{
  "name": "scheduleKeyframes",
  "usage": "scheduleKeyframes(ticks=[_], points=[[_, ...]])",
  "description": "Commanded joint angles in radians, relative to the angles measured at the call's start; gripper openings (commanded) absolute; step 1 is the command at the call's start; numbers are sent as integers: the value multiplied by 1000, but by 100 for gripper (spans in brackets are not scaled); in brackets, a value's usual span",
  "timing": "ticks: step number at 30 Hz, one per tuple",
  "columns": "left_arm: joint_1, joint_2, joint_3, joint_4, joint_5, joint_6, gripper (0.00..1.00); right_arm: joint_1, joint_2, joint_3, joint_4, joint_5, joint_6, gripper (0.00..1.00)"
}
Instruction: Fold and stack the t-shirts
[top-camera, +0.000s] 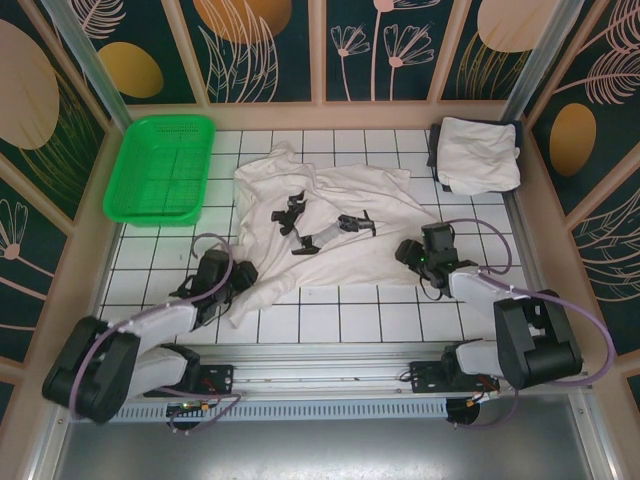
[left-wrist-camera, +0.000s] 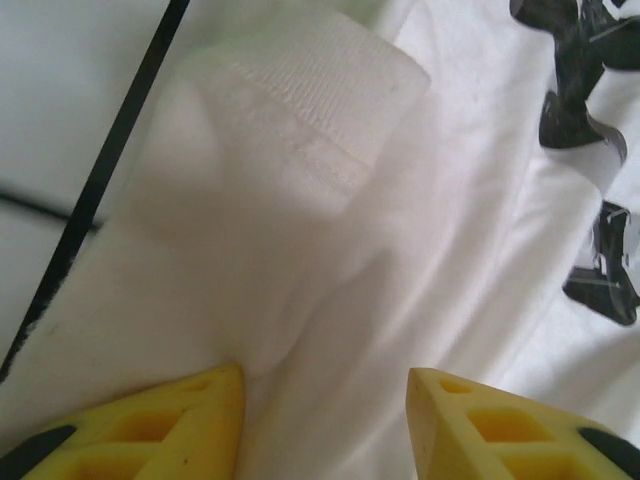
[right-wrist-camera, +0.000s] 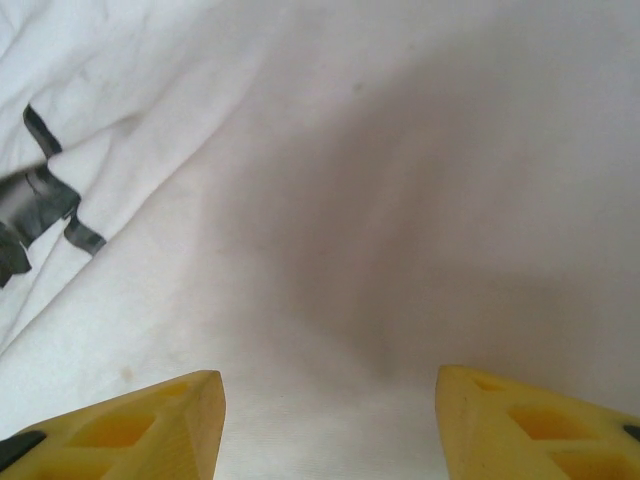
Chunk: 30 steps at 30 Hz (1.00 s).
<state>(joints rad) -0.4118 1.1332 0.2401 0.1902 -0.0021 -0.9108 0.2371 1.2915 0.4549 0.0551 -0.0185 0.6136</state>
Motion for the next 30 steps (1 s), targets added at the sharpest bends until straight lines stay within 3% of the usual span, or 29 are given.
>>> scheduleKeyframes(ticks=[1,6,9,13,19,23,26,30], points=[[-38,-164,-71,-215,-67,-137,43,-17,-35,-7,3,9,22,58],[-44,-468,-84,-389,-104,-163,41,23,-87,56,7,-50,-13,58],[-44,-447,-5,-400,-144,-112,46,54,-17,203,-59,10,-72,59],[-44,-200,179,-327,-139,5,56,47,141,414,-129,161,-157,58],[-41,232,540,-241,-127,160,65,0,508,788,-199,136,-282,53],[-6,523,774,-255,-106,219,63,-4,740,1021,-249,106,-322,39],[45,691,822,-227,-34,187,58,-13,872,1160,-295,109,-323,31],[71,765,796,-215,-70,187,59,-45,999,1278,-337,89,-314,25]])
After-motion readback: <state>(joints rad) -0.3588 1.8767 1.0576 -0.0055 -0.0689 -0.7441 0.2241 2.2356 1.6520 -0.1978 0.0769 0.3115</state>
